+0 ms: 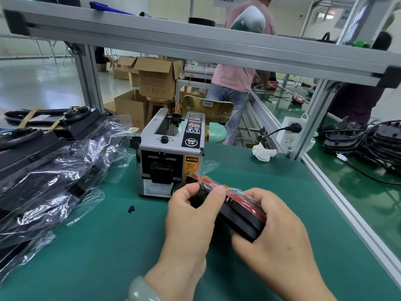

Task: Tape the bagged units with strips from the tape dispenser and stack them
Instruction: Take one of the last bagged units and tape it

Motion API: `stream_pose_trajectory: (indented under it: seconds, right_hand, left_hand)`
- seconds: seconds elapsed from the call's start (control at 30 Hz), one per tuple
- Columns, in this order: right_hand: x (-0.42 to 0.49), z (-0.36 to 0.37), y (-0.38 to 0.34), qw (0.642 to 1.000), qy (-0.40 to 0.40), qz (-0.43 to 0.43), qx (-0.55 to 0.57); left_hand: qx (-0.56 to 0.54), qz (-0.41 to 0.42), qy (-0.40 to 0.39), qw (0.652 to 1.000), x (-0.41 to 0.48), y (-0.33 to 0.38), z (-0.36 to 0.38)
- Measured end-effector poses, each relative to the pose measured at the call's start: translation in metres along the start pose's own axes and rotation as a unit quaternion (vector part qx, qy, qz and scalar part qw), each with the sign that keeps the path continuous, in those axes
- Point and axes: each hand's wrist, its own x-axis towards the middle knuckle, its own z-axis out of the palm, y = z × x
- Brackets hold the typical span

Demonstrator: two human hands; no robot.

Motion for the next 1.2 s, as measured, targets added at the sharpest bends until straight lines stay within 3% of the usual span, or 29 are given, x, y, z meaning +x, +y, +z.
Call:
stream_pose_trajectory:
  seconds: [0.2, 0.27, 0.33, 0.4, 0.43, 0.47, 0.5, 0.57, 0.63, 0.7, 0.77, 0.83, 0.97, 1.07, 1.2]
  right_hand:
    - [0.0, -0.003, 0.001, 1.0, -0.002, 0.002, 0.015]
    - [0.0, -0.004, 0.002, 1.0, -0.002, 0.004, 0.02]
    - [0.001, -0.006, 0.002, 1.0, -0.004, -0.002, 0.029]
    - [0.001, -0.006, 0.004, 0.999, -0.013, -0.014, 0.038]
    - [0.001, -0.006, 0.005, 0.999, -0.021, -0.025, 0.041]
    - [0.001, -0.005, 0.005, 0.998, -0.027, -0.04, 0.044]
    - [0.002, -0.005, 0.005, 0.997, -0.019, -0.059, 0.044]
    - [0.005, -0.009, 0.005, 0.989, 0.067, -0.131, 0.035]
    - [0.006, -0.014, 0.004, 0.954, 0.211, -0.206, 0.051]
    - [0.004, -0.013, 0.003, 0.916, 0.279, -0.277, 0.079]
    - [0.006, -0.006, 0.003, 0.919, 0.242, -0.306, 0.062]
    - [0.009, 0.0, 0.004, 0.94, 0.203, -0.272, 0.032]
    - [0.01, -0.012, 0.009, 0.979, 0.113, -0.153, 0.069]
    - [0.007, -0.022, 0.012, 0.982, 0.013, -0.099, 0.16]
    - [0.007, -0.02, 0.015, 0.986, -0.052, -0.068, 0.143]
  left_hand:
    - [0.04, 0.02, -0.002, 0.999, 0.01, 0.004, -0.003]
    - [0.136, 0.092, 0.004, 0.986, 0.011, 0.007, -0.013]
    - [0.262, 0.24, -0.077, 0.932, 0.007, 0.01, -0.026]
    - [0.394, 0.318, -0.242, 0.828, 0.004, 0.015, -0.031]
    - [0.471, 0.335, -0.285, 0.765, 0.005, 0.016, -0.03]
    - [0.53, 0.353, -0.29, 0.714, 0.008, 0.016, -0.029]
    - [0.559, 0.37, -0.271, 0.691, 0.011, 0.017, -0.028]
    - [0.535, 0.384, -0.223, 0.718, 0.017, 0.021, -0.029]
    - [0.492, 0.369, -0.192, 0.765, 0.022, 0.022, -0.032]
    - [0.449, 0.341, -0.183, 0.805, 0.024, 0.022, -0.034]
    - [0.415, 0.307, -0.198, 0.833, 0.024, 0.024, -0.035]
    - [0.381, 0.273, -0.236, 0.852, 0.024, 0.026, -0.037]
    - [0.36, 0.239, -0.303, 0.85, 0.029, 0.028, -0.042]
    - [0.351, 0.221, -0.325, 0.85, 0.036, 0.028, -0.044]
    - [0.338, 0.188, -0.344, 0.855, 0.046, 0.029, -0.048]
